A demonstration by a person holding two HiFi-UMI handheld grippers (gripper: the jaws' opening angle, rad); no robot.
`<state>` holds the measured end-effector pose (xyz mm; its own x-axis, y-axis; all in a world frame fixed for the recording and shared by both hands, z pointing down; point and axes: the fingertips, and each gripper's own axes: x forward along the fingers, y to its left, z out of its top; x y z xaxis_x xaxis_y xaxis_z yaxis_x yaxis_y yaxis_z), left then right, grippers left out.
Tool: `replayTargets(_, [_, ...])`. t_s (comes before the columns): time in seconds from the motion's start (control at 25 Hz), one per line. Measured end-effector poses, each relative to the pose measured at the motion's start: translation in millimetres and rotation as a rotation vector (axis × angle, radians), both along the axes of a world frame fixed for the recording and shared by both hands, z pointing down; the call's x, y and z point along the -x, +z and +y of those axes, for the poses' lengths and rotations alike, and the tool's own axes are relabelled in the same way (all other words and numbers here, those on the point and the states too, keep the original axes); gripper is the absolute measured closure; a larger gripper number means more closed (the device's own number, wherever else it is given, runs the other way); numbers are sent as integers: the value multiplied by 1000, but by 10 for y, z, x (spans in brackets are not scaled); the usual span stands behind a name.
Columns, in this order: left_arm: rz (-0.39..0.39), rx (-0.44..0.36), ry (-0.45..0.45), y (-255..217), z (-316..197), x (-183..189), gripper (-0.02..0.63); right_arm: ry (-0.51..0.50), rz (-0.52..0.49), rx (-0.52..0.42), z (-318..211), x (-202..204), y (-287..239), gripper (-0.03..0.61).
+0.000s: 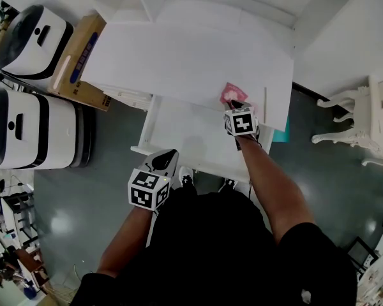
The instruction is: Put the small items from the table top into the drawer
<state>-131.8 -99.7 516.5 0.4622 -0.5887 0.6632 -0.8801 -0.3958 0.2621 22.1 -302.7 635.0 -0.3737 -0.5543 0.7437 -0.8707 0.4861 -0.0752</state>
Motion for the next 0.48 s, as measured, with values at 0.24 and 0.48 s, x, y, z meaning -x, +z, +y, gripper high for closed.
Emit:
replayTargets(0.24, [8, 1, -5, 32, -10, 64, 604, 14, 19, -16, -12, -24, -6, 540])
replayTargets(0.48, [16, -6, 17, 24, -71, 38, 604, 8, -2, -40, 14, -46, -122, 548])
